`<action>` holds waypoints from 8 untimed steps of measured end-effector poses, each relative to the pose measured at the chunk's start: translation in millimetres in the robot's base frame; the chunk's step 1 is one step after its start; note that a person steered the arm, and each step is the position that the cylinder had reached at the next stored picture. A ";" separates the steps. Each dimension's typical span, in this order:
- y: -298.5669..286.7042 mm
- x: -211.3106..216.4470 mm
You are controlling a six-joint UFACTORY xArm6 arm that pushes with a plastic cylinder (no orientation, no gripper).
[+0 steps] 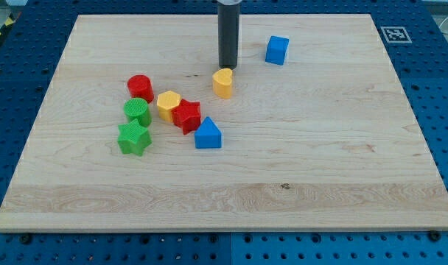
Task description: Slide the yellow heart towards the blue triangle
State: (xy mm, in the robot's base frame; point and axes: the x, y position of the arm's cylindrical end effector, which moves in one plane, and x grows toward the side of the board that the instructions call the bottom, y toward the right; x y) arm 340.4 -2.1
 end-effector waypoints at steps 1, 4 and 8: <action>-5.8 11.9; -6.2 59.0; 15.0 13.8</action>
